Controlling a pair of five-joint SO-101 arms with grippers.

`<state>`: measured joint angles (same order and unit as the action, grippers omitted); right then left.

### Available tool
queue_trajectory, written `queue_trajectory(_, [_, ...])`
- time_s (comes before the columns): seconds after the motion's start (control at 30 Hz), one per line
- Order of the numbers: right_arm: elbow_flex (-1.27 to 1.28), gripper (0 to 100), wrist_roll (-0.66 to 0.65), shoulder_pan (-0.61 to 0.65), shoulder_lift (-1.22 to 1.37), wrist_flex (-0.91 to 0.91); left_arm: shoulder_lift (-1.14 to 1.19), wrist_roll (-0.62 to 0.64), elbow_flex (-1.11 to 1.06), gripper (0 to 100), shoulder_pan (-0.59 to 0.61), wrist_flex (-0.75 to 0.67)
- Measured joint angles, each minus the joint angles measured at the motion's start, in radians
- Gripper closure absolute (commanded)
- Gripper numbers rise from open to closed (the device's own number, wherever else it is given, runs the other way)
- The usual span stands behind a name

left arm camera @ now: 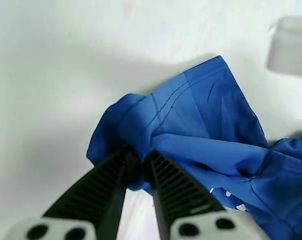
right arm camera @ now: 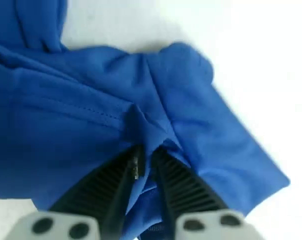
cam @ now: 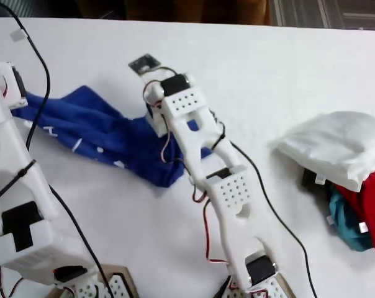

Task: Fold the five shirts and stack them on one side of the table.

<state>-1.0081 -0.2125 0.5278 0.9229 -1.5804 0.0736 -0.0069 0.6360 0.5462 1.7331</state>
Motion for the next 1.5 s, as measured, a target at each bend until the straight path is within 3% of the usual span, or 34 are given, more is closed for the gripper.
queue_trajectory(0.53, [-0.299, 98.0, 0.000, -0.006, -0.032, -0.169, 0.000, 0.000, 0.000, 97, 0.000, 0.000])
queue_trajectory(1.0, [-0.307, 98.0, 0.000, -0.061, -0.617, -0.169, 0.000, 0.000, 0.018, 97, 0.000, 0.000])
queue_trajectory(1.5, [-0.327, 98.0, 0.000, -0.072, -1.011, -0.172, 0.000, 0.000, 0.423, 97, 0.000, 0.040])
